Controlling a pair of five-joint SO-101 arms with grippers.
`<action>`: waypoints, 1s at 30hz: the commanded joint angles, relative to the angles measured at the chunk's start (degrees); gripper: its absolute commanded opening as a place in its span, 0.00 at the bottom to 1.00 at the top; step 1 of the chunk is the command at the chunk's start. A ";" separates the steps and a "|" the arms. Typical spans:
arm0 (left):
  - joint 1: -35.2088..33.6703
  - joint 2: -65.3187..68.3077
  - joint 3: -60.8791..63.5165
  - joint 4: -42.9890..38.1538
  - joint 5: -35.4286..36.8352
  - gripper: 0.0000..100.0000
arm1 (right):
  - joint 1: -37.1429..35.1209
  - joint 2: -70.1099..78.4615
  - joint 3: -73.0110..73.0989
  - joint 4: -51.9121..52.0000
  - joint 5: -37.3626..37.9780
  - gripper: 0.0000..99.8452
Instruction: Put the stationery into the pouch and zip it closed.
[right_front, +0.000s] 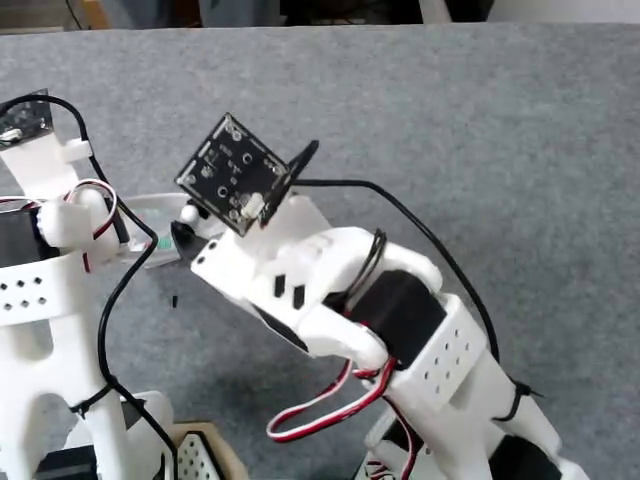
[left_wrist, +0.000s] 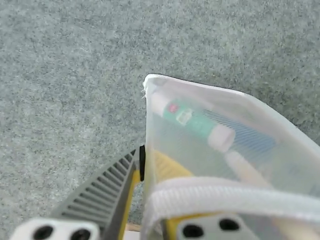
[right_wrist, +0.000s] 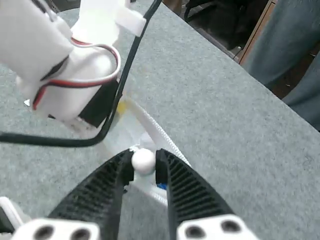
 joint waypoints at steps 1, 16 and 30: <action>-1.10 0.44 -0.57 -2.02 0.53 0.03 | -0.79 -1.80 2.24 0.09 2.20 0.01; -1.10 0.44 -0.57 -2.02 0.53 0.03 | 4.75 -1.80 23.34 -13.54 7.03 0.01; -0.92 0.44 -0.57 -2.73 0.53 0.03 | 4.92 -1.98 4.26 -7.21 6.68 0.01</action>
